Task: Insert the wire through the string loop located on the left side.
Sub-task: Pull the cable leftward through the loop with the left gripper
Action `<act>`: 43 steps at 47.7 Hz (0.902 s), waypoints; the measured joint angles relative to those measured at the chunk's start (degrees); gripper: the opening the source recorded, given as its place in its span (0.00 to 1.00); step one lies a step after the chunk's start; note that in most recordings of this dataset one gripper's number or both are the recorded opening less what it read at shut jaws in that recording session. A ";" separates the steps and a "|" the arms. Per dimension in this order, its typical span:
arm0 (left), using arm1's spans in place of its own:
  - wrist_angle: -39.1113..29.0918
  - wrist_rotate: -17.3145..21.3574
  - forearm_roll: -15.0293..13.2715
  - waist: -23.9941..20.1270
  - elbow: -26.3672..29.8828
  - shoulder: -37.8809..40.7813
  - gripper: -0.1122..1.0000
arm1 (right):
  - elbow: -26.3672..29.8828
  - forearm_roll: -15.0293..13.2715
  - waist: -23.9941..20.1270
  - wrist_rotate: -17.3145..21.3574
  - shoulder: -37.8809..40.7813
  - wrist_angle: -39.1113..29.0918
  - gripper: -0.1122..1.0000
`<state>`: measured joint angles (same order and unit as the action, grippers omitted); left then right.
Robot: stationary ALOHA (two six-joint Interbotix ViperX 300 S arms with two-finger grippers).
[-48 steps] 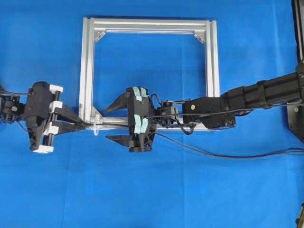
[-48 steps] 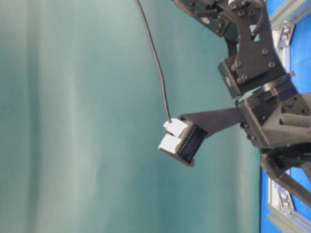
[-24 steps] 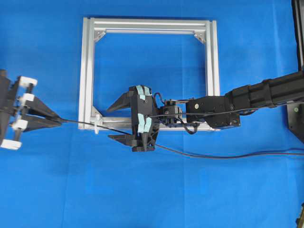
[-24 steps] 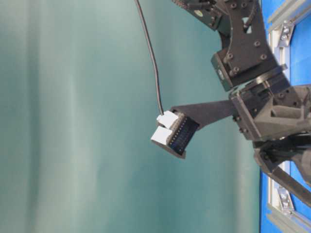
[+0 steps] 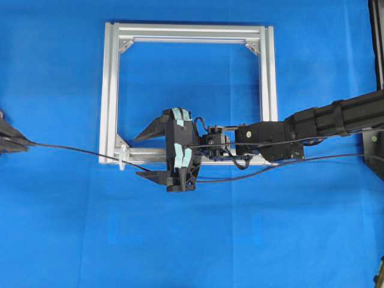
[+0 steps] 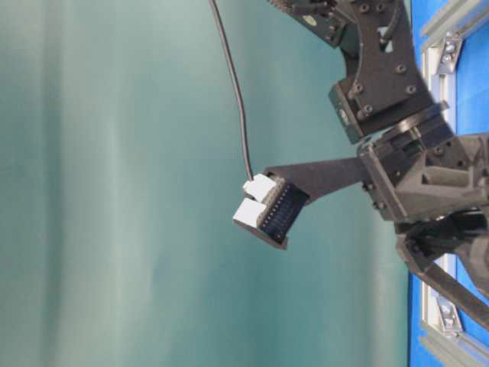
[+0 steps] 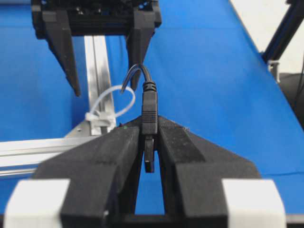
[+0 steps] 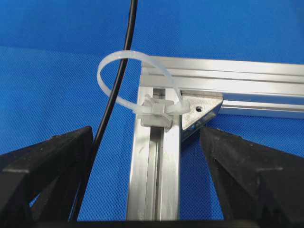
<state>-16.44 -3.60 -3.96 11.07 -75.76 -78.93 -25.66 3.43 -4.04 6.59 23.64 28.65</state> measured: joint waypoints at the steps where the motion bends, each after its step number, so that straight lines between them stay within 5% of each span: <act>1: -1.05 0.09 0.00 -0.18 0.26 -0.62 0.15 | 0.00 0.00 0.00 0.00 -0.09 0.00 0.94; 14: -5.89 0.70 0.18 -3.08 2.64 -4.83 0.15 | 0.00 0.00 0.00 0.00 -0.26 0.00 0.94; 43: -3.25 1.23 0.18 -2.90 2.37 -3.43 0.15 | 0.00 0.00 -0.09 0.00 -0.26 0.00 0.94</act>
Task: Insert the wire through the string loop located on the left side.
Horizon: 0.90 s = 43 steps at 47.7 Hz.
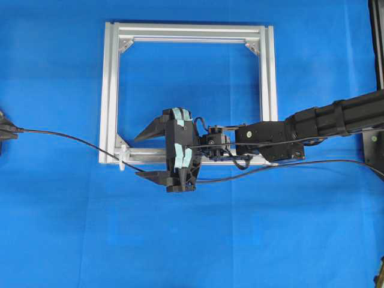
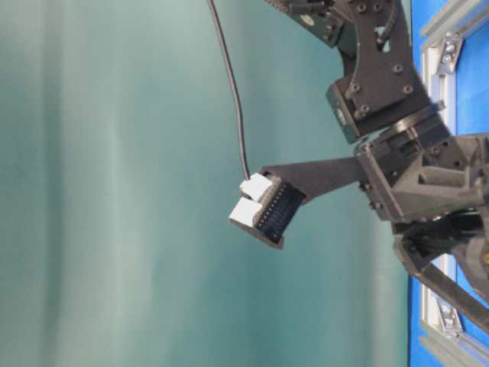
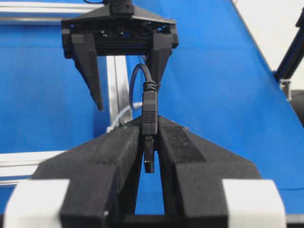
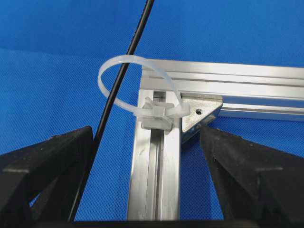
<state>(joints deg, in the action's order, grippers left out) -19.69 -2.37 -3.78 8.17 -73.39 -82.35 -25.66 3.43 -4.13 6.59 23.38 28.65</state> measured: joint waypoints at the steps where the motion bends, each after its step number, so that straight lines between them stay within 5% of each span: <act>1: 0.00 0.09 0.00 0.18 0.00 0.09 0.16 | 0.00 0.00 0.00 0.00 0.00 0.09 0.94; 10: 0.53 0.09 0.00 0.88 -0.09 0.18 0.18 | 0.00 0.00 0.00 0.00 0.00 0.09 0.94; 21: 0.62 -0.53 0.00 0.88 -0.09 0.18 0.78 | 0.00 0.00 0.00 0.00 0.00 0.09 0.94; 25: 0.62 -0.53 0.00 0.79 -0.26 0.44 0.91 | 0.00 0.00 0.00 0.00 0.00 0.00 0.94; 43: 0.53 -0.62 0.00 0.88 -0.53 0.88 0.85 | 0.26 0.00 0.00 -0.09 -3.69 -1.05 0.94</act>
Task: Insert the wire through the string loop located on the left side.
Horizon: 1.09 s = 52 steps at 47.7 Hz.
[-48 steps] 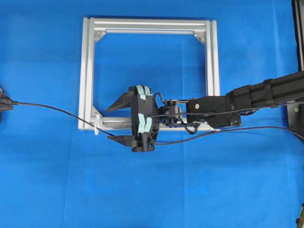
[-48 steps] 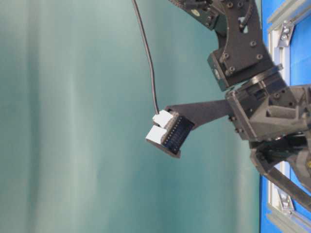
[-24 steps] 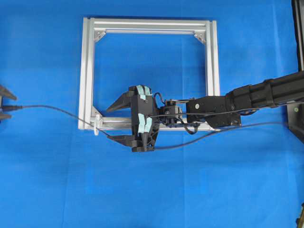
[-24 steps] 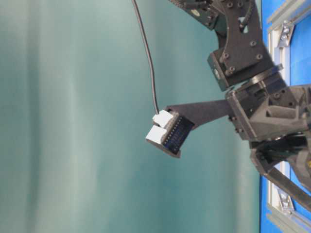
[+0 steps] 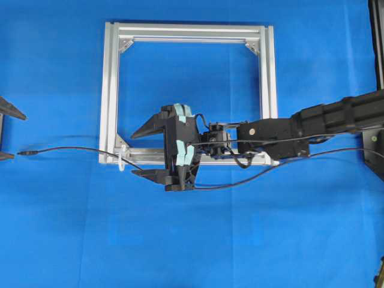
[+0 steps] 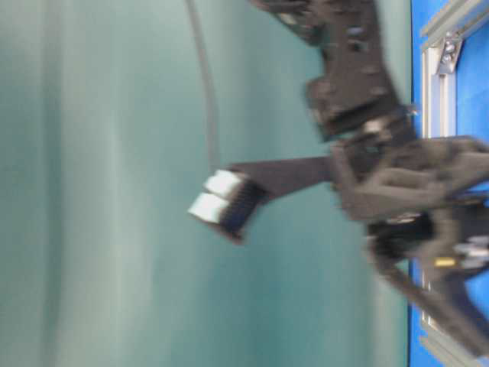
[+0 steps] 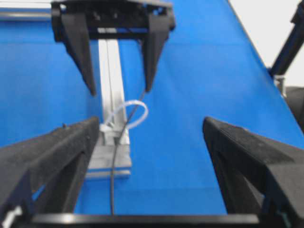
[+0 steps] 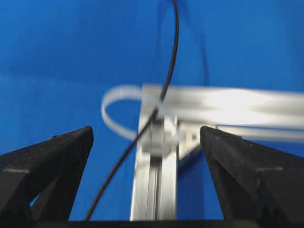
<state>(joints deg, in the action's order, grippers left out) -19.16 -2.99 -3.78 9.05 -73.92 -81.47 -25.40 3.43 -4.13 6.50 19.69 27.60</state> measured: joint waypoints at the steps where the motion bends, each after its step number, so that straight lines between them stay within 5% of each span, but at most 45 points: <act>1: 0.09 0.09 0.00 0.00 0.00 0.00 0.85 | 0.00 0.00 0.00 0.00 -0.44 -0.26 0.94; 32: 0.00 0.00 0.09 0.00 -0.18 0.26 0.85 | 0.26 0.00 1.85 -0.35 -12.39 -7.91 0.94; 52: 0.35 0.00 0.00 0.00 -0.62 1.14 0.85 | 0.26 -0.18 2.29 -0.53 -12.66 -8.61 0.94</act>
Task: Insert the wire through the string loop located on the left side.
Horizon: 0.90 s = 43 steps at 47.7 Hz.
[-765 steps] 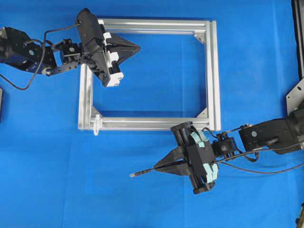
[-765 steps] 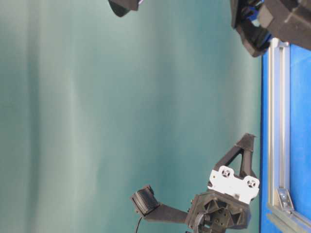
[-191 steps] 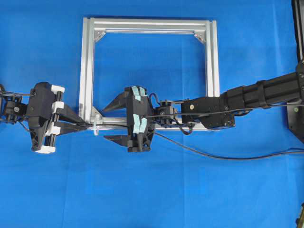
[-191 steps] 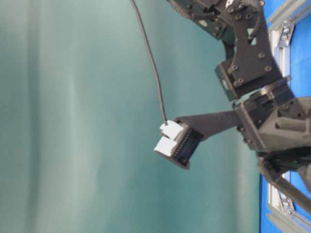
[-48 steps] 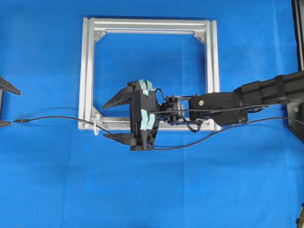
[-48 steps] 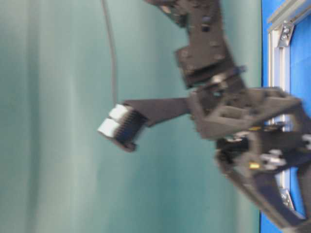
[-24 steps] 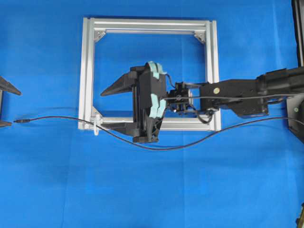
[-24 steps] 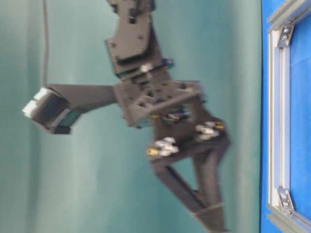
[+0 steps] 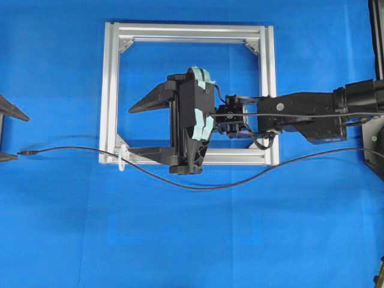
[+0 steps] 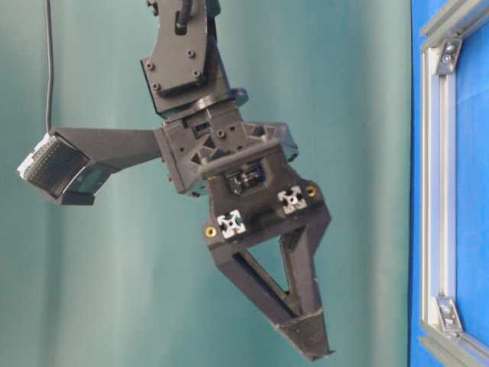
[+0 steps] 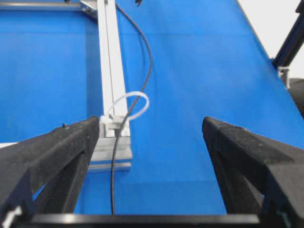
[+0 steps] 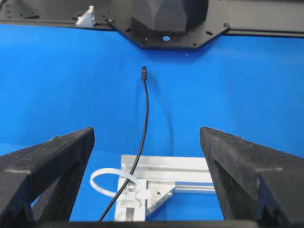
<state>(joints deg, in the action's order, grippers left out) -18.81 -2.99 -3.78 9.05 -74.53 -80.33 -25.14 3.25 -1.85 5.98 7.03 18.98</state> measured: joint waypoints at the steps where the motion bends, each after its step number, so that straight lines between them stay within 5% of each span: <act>1: 0.00 0.00 0.00 0.00 0.00 0.00 0.85 | 0.00 0.09 0.00 0.00 0.00 0.00 0.94; 43: 0.00 0.35 0.09 0.00 0.00 0.00 0.85 | 0.00 0.00 0.09 -0.09 0.00 -0.44 0.94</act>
<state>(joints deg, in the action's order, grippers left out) -18.81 -2.64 -3.69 9.05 -74.53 -80.33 -25.14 3.25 -1.76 5.89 7.03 18.54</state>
